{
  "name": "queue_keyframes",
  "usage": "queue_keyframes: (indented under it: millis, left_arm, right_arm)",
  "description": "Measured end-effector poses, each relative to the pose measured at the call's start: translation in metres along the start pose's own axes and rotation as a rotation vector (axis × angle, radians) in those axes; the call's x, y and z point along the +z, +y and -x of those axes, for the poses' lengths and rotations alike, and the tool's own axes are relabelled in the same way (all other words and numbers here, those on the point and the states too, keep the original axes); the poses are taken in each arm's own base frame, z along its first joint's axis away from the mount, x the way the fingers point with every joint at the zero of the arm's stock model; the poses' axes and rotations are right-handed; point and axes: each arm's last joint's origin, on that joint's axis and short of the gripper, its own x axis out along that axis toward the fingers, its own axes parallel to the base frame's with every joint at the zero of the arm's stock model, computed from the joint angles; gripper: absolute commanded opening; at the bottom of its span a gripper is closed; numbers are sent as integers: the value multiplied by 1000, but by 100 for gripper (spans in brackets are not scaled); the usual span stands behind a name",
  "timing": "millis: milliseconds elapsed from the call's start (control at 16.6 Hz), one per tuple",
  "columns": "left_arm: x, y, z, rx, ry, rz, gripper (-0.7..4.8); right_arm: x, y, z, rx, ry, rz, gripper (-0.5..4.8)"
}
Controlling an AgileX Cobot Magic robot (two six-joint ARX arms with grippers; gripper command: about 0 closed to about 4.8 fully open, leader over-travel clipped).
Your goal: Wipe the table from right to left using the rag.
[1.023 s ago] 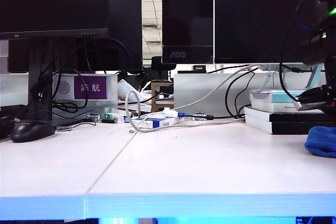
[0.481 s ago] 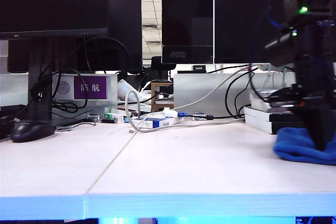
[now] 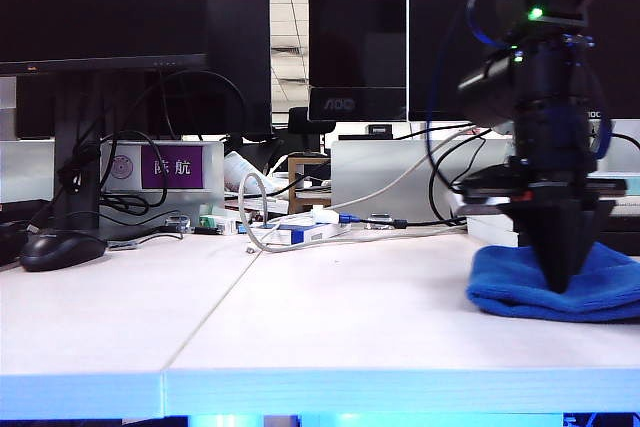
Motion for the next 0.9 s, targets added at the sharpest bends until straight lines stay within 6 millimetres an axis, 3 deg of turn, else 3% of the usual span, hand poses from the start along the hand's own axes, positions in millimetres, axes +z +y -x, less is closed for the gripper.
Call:
queue_keyframes:
  millis: [361,903]
  left_arm:
    - [0,0,0,0,0,0,-5]
    - [-1,0,0,-4,12,5,-5]
  right_arm:
    - [2,44,-2,18,-2,121,-3]
    - [5,69,-3,51,-36,167,-3]
